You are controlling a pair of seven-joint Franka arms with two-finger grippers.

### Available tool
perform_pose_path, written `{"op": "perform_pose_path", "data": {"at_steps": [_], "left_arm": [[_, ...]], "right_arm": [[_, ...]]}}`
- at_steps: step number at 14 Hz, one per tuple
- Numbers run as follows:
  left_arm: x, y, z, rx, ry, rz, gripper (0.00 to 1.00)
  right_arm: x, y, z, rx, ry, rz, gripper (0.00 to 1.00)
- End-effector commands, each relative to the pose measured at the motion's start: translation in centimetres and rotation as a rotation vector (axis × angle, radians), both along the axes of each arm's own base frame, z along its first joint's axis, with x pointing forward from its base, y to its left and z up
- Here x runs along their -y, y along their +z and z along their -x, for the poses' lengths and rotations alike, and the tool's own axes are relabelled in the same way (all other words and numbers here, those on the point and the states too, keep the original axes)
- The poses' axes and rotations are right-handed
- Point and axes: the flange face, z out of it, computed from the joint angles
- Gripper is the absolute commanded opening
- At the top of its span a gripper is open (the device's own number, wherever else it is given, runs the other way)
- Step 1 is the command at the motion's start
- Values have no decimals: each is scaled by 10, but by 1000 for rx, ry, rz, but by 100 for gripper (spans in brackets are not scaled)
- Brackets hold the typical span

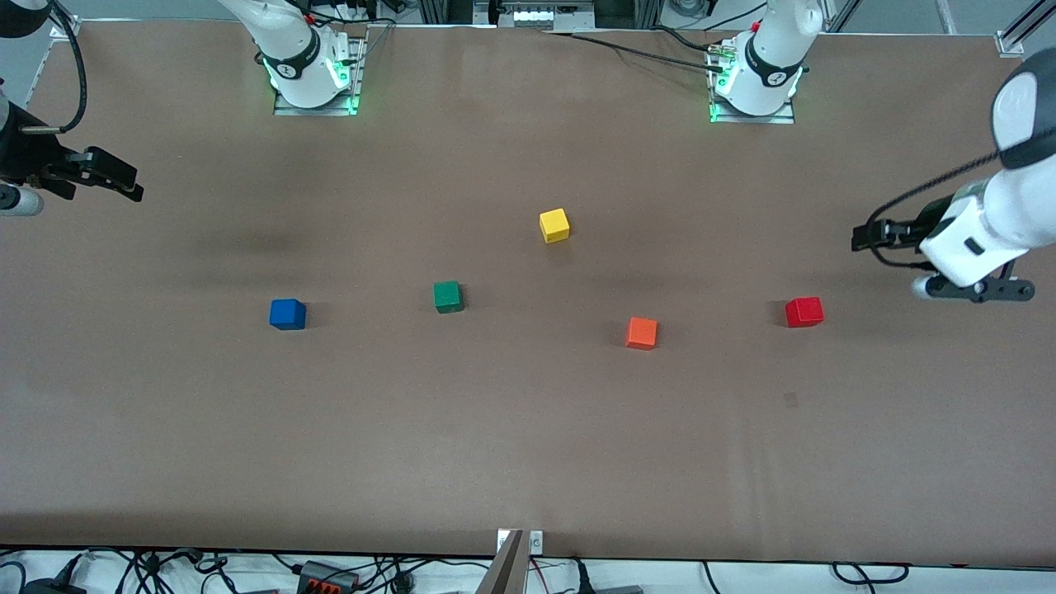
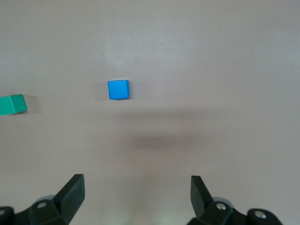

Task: Pass red block to right arm, stack on blue
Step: 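Lower the left gripper over the red cube, then close the left gripper on the red cube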

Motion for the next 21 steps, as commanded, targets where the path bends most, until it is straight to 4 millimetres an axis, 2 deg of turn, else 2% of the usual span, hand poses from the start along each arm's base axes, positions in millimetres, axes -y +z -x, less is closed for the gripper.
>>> {"op": "perform_pose_path", "data": {"at_steps": [1, 4, 7, 12, 15, 16, 17, 20, 21], "left_arm": [[-7, -48, 0, 41, 4, -18, 100], [-19, -128, 7, 150, 20, -19, 100], [-19, -186, 13, 214, 20, -17, 100], [-15, -257, 34, 224, -4, -12, 100], [-15, -280, 40, 224, -4, -9, 100], [-15, -283, 39, 235, -5, -9, 97], [-15, -285, 40, 238, -7, -10, 88], [-15, -286, 39, 237, -8, -9, 35], [-14, -286, 40, 235, -14, -9, 23]], "right_arm": [[-10, -1, 2, -9, 32, 14, 100], [-9, -3, 0, -10, 30, 14, 100], [-9, -5, 2, -23, 32, 14, 100], [-9, -6, 1, -21, 29, 13, 100], [-10, -6, 1, -21, 27, 13, 100], [-10, -6, 0, -18, 26, 14, 100], [-10, -9, -1, -23, 26, 14, 100], [-9, -9, -2, -23, 24, 14, 100], [-9, -10, -2, -24, 24, 14, 100]]}}
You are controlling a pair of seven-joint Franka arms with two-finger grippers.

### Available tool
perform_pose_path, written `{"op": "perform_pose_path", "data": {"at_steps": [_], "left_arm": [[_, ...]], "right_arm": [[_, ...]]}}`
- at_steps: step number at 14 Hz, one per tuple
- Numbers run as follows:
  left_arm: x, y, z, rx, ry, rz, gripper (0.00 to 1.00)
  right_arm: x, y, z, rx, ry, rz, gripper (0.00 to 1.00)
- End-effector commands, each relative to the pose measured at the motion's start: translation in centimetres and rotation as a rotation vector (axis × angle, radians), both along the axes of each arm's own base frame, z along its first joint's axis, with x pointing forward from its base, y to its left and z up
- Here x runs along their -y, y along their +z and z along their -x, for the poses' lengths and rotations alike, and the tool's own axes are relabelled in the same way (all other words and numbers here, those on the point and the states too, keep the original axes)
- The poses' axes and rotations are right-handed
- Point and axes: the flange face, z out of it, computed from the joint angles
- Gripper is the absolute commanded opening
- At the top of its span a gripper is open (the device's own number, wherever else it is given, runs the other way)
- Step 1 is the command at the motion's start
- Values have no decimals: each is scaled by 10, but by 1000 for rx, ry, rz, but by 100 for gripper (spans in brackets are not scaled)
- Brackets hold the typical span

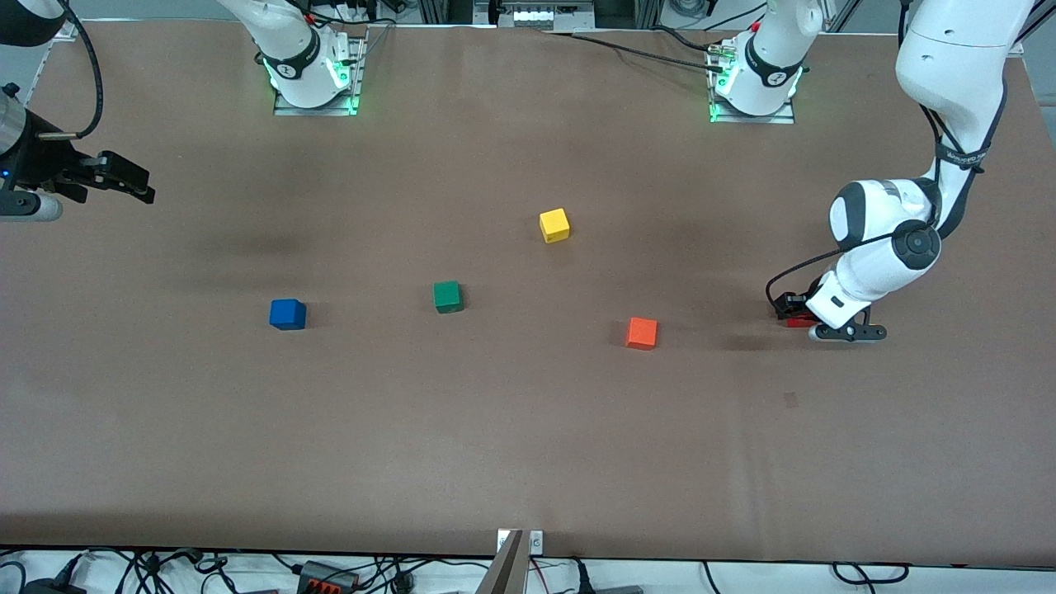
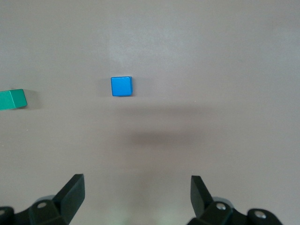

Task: Pass red block to right arm, stack on blue
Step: 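Close the left gripper on the red cube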

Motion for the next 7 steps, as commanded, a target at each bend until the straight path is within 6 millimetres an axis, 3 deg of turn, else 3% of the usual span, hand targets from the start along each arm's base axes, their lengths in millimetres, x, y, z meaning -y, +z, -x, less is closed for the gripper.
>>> {"op": "perform_pose_path", "data": {"at_steps": [1, 3, 5, 7], "left_arm": [[-1, 3, 0, 16, -61, -15, 19], [-5, 16, -4, 35, -136, -18, 15], [-5, 43, -11, 44, -218, -24, 13], [-4, 74, -22, 18, -268, -23, 12]], "right_arm": [[-1, -3, 1, -4, 8, 13, 100], [-2, -7, -1, -13, 6, 13, 100], [-3, -24, -8, -44, 9, 11, 100], [-20, -38, -15, -65, 37, 13, 100]]}}
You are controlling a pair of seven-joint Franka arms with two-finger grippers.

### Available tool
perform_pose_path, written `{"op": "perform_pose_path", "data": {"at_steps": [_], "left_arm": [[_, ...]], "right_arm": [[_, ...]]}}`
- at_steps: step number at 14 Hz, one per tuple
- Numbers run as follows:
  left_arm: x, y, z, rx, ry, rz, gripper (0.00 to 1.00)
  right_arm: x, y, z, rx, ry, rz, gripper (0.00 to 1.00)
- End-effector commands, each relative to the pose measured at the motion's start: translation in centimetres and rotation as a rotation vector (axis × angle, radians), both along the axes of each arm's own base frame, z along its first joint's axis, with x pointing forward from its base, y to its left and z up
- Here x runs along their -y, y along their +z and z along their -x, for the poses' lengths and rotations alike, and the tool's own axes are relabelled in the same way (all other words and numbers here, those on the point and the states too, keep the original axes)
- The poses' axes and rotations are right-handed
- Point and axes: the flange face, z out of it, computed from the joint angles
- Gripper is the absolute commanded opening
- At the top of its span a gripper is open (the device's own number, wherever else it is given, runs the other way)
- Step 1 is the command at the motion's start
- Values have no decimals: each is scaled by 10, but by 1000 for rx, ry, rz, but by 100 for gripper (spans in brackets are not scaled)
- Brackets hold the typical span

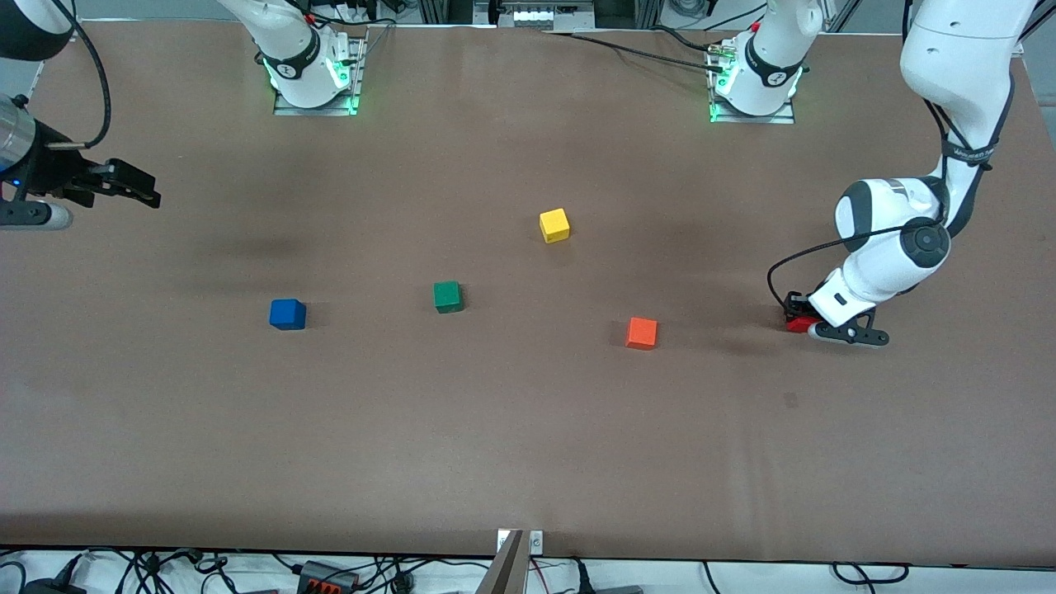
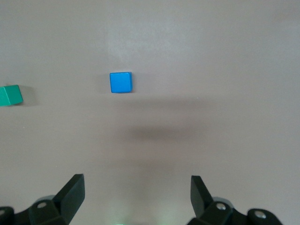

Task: Pass red block to right arm, stack on blue
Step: 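Lift the red cube with the left gripper while the right gripper approaches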

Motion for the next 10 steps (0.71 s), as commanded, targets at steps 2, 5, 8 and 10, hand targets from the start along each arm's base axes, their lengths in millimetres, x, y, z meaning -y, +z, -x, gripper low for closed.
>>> {"op": "perform_pose_path", "data": {"at_steps": [2, 5, 8, 10], "left_arm": [[2, 80, -24, -63, -137, -18, 12], [19, 134, -46, -132, -205, 4, 12], [55, 187, -58, -162, -293, 30, 12], [84, 210, -52, -248, -330, 95, 12]], "right_arm": [[-25, -15, -7, -22, 42, 14, 100], [-31, -23, -8, -40, 46, -2, 100], [-52, -43, -13, -83, 10, -198, 100], [-67, -60, -19, -114, -10, -299, 100]]}}
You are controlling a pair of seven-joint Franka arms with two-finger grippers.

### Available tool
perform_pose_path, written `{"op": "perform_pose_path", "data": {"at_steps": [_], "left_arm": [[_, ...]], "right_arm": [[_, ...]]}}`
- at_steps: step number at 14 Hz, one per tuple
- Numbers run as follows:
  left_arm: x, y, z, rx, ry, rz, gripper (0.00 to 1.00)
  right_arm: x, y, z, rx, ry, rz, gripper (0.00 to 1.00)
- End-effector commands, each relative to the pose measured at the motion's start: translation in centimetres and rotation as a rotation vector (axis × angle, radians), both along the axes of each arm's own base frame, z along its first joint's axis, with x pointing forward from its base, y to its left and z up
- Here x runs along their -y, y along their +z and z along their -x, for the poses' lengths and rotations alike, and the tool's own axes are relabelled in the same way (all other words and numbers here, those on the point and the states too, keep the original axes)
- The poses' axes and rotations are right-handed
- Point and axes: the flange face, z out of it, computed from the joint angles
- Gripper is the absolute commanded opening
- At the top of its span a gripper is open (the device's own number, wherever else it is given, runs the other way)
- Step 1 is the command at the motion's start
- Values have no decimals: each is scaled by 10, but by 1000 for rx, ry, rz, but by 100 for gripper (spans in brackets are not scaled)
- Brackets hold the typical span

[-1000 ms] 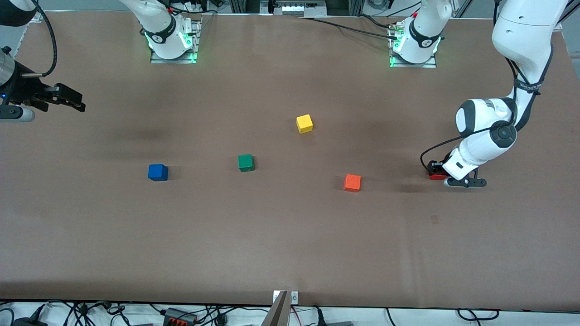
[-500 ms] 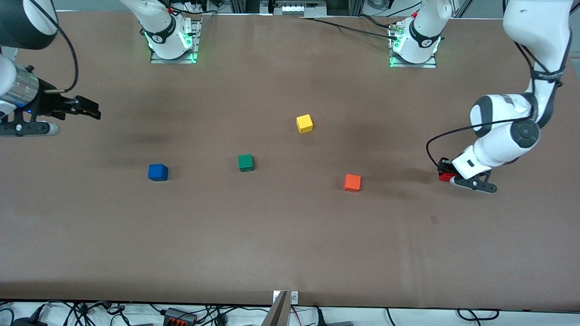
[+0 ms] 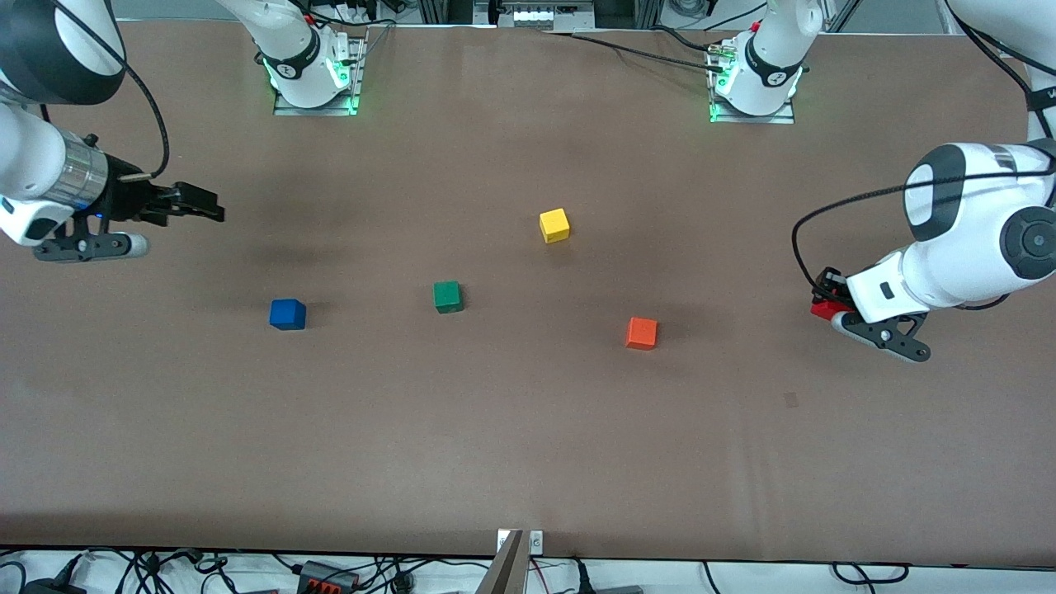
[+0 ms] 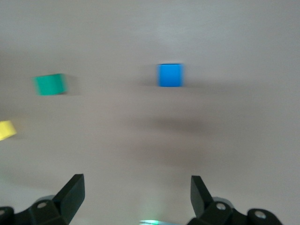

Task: Pass red block to right arm, stack on blue
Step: 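Lift the red cube with the left gripper while the right gripper approaches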

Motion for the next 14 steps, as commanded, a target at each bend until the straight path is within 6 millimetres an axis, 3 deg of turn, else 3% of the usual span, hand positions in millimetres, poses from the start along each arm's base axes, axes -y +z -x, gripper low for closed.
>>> {"op": "perform_pose_path", "data": {"at_steps": [1, 2, 6, 8, 14], "left_arm": [[33, 28, 2, -96, -59, 96, 11], [42, 34, 3, -99, -60, 132, 11], [120, 72, 8, -23, -299, 255, 9], [147, 77, 12, -13, -345, 420, 8], [223, 76, 4, 289, -641, 812, 8]], "right_arm": [[-25, -23, -7, -45, -14, -128, 100], [-36, -32, -10, -63, -24, -184, 100], [-58, -60, -24, -129, -115, -426, 100], [-65, -71, -32, -137, -143, -557, 100], [-63, -108, -53, -155, -231, -943, 100]]}}
